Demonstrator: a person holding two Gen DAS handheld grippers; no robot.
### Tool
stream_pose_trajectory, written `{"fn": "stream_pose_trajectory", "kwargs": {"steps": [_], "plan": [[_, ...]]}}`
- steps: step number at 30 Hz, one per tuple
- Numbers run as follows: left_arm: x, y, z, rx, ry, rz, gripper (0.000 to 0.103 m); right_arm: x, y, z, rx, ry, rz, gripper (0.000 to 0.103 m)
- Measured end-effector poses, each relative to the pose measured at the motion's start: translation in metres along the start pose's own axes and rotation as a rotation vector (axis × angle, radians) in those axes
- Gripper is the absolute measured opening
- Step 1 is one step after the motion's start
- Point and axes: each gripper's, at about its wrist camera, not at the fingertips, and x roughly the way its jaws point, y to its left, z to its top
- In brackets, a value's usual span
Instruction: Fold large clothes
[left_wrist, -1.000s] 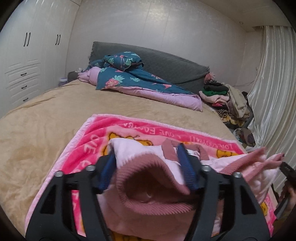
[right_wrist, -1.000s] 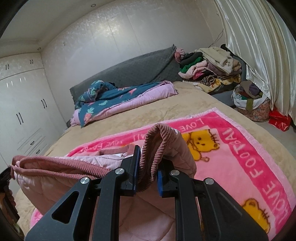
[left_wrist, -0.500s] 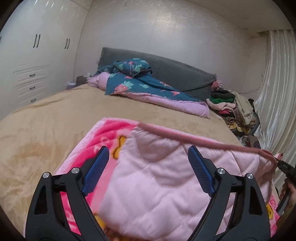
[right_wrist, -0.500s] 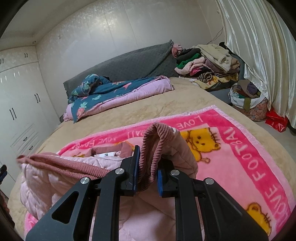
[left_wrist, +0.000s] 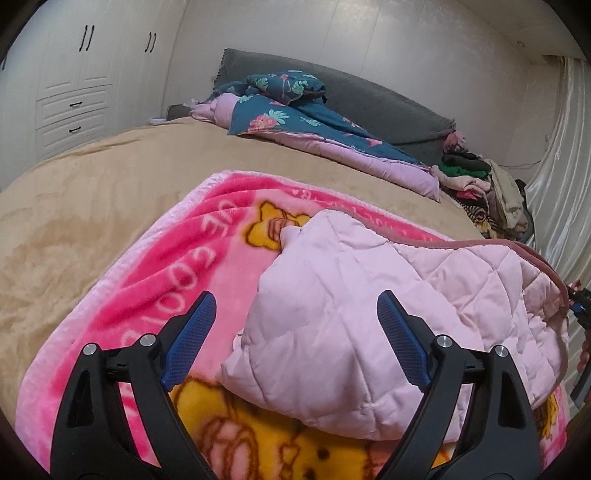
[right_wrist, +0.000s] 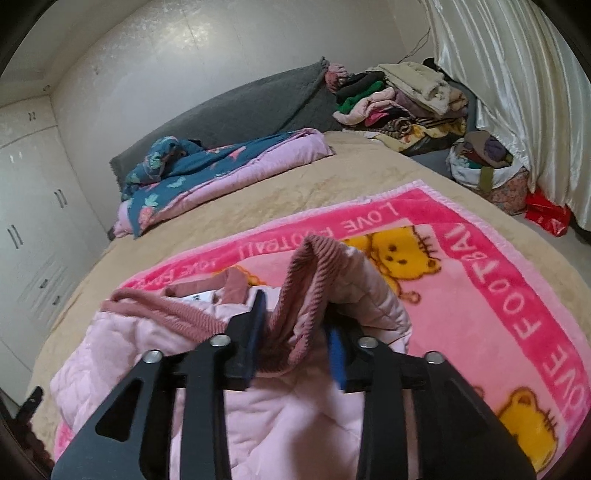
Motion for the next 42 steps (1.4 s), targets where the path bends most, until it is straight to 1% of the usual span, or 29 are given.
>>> {"fn": "stream_pose_trajectory", "kwargs": {"steps": [1,2,3,7,9,11,14,16,20,23,25,26,27,28,29,30,31,32,33,34,36,38,40,42], "plan": [[0.001,0.000,0.000,0.000,0.002,-0.003,0.082,-0.006,-0.001,-0.001,0.010,-0.008,0.008,0.086],[0.002,0.001,-0.001,0.001,0.004,-0.005,0.082,-0.011,0.000,-0.002,0.014,-0.028,0.005,0.092],[0.002,0.000,-0.001,0.002,0.007,-0.004,0.082,-0.019,-0.002,-0.003,0.007,-0.048,0.011,0.092],[0.004,0.003,-0.002,0.001,0.010,-0.005,0.082,-0.035,-0.010,-0.012,0.012,-0.045,0.032,0.092],[0.006,0.006,-0.002,0.000,0.010,-0.005,0.089,-0.042,-0.013,-0.021,-0.010,-0.034,0.022,0.092],[0.006,0.008,-0.002,-0.006,0.015,-0.010,0.089,-0.045,-0.014,-0.030,-0.042,-0.022,0.009,0.092],[0.014,0.017,-0.004,-0.024,0.044,-0.038,0.089,-0.044,-0.016,-0.050,-0.110,0.025,-0.023,0.092],[0.018,0.021,-0.006,-0.040,0.064,-0.056,0.090,-0.039,-0.019,-0.060,-0.136,0.060,-0.023,0.092],[0.031,0.024,-0.012,-0.050,0.112,-0.109,0.093,-0.028,-0.027,-0.076,-0.160,0.118,-0.028,0.092],[0.042,0.022,-0.018,-0.046,0.146,-0.128,0.093,-0.016,-0.032,-0.086,-0.170,0.171,-0.019,0.092],[0.046,0.018,-0.021,-0.039,0.154,-0.140,0.092,-0.009,-0.031,-0.093,-0.185,0.199,-0.013,0.092],[0.047,0.016,-0.022,-0.029,0.158,-0.144,0.078,-0.007,-0.031,-0.097,-0.188,0.202,-0.008,0.091],[0.047,0.010,-0.023,-0.012,0.156,-0.149,0.060,-0.006,-0.031,-0.100,-0.189,0.200,0.000,0.081],[0.048,0.007,-0.024,0.008,0.157,-0.144,0.054,-0.006,-0.030,-0.102,-0.190,0.196,0.005,0.066],[0.047,0.000,-0.024,0.040,0.157,-0.134,0.041,-0.007,-0.029,-0.104,-0.195,0.175,-0.019,0.058],[0.047,-0.004,-0.025,0.063,0.153,-0.124,0.035,-0.008,-0.029,-0.104,-0.193,0.166,-0.012,0.043],[0.044,-0.011,-0.024,0.096,0.141,-0.105,0.033,-0.011,-0.028,-0.103,-0.190,0.150,-0.005,0.035],[0.042,-0.015,-0.021,0.117,0.129,-0.093,0.031,-0.014,-0.026,-0.102,-0.195,0.131,-0.009,0.033],[0.037,-0.021,-0.016,0.137,0.107,-0.086,0.029,-0.018,-0.022,-0.100,-0.210,0.109,-0.017,0.027],[0.033,-0.024,-0.011,0.149,0.088,-0.086,0.027,-0.022,-0.017,-0.097,-0.225,0.087,-0.026,0.024],[0.027,-0.031,0.000,0.163,0.053,-0.084,0.025,-0.027,-0.010,-0.088,-0.239,0.048,-0.039,0.022],[0.027,-0.038,0.013,0.173,0.030,-0.075,0.024,-0.029,-0.005,-0.073,-0.231,0.007,-0.047,0.022],[0.034,-0.046,0.024,0.187,0.019,-0.056,0.024,-0.025,-0.004,-0.061,-0.220,-0.009,-0.055,0.021],[0.044,-0.051,0.032,0.197,0.010,-0.030,0.022,-0.014,-0.002,-0.051,-0.220,-0.015,-0.083,0.021]]}}
